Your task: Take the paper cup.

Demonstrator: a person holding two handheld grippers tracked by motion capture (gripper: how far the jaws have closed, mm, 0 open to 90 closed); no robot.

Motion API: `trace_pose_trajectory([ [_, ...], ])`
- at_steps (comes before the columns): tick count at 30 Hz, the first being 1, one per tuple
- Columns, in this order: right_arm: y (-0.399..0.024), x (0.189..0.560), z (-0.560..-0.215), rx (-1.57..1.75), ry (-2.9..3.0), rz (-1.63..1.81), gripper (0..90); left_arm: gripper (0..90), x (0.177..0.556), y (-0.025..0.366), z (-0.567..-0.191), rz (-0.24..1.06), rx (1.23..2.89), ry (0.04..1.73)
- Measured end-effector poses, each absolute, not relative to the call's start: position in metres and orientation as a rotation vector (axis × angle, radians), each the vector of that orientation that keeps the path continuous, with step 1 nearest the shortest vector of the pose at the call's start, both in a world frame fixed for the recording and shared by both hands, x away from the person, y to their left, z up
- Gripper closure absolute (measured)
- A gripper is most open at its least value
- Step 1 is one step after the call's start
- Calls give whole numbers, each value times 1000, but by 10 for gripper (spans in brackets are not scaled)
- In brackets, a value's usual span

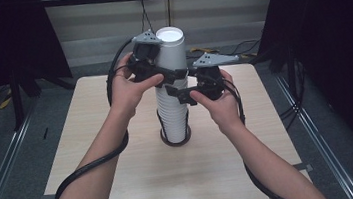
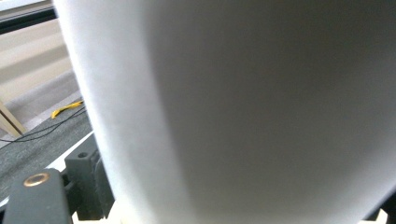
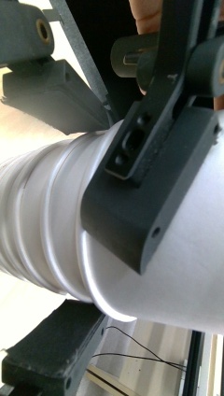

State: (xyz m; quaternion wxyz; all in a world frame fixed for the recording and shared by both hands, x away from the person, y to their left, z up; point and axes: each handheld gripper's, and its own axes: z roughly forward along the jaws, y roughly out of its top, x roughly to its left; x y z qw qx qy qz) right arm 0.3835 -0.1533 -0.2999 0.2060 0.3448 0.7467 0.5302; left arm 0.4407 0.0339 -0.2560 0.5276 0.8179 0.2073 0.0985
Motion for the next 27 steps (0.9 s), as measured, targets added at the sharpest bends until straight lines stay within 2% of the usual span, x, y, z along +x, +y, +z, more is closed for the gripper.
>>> trace_pose_trajectory([
  [11,-150,386,-298,968,2116,1438,109,131,441,37,-251,231,1930,517],
  [19,-150,385,-301,966,2114,1434,110,136,438,35,-237,288,1926,508],
  [27,-152,383,-304,938,2132,1400,146,134,436,43,-221,296,1889,516],
])
